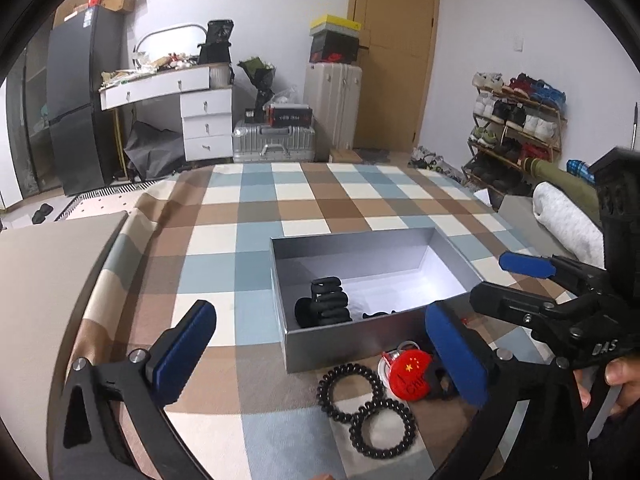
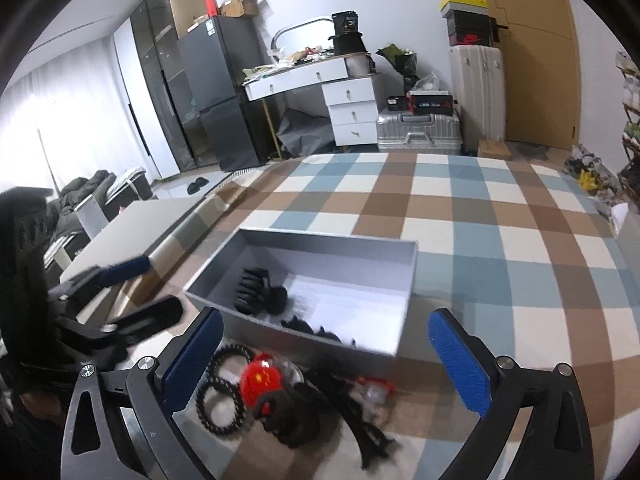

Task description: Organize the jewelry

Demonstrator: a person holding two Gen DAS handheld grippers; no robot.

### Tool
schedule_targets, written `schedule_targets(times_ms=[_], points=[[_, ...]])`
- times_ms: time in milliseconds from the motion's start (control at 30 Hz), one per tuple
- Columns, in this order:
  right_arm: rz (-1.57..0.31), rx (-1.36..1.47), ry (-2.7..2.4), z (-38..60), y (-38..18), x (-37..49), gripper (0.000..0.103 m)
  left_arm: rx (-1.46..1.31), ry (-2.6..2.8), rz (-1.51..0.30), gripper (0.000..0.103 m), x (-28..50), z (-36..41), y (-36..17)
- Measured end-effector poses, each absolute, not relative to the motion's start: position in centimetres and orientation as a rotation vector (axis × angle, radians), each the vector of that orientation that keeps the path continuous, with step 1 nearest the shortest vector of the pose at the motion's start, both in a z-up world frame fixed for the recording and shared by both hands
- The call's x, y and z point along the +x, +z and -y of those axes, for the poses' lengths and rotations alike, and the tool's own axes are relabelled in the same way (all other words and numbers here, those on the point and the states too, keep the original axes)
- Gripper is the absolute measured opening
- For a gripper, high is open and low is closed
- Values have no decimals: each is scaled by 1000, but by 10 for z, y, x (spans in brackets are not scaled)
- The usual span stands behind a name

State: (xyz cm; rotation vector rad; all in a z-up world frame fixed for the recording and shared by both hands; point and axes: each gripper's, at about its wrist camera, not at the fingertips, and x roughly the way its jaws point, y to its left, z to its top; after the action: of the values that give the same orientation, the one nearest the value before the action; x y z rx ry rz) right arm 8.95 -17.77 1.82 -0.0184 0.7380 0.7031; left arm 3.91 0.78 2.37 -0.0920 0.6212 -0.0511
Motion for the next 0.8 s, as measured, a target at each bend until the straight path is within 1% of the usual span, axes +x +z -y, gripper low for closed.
schedule_targets(times_ms=[133,467,800], points=[[-745,-18,690,188,16,83,103,-73,-53,-603,102,30,-7,24],[-771,-34,666,201,8,73,103,-69,-51,-643,102,29,-9,14],[-851,-100,654,196,-7,75,103,-25,-64,-682,102,25,2,8]])
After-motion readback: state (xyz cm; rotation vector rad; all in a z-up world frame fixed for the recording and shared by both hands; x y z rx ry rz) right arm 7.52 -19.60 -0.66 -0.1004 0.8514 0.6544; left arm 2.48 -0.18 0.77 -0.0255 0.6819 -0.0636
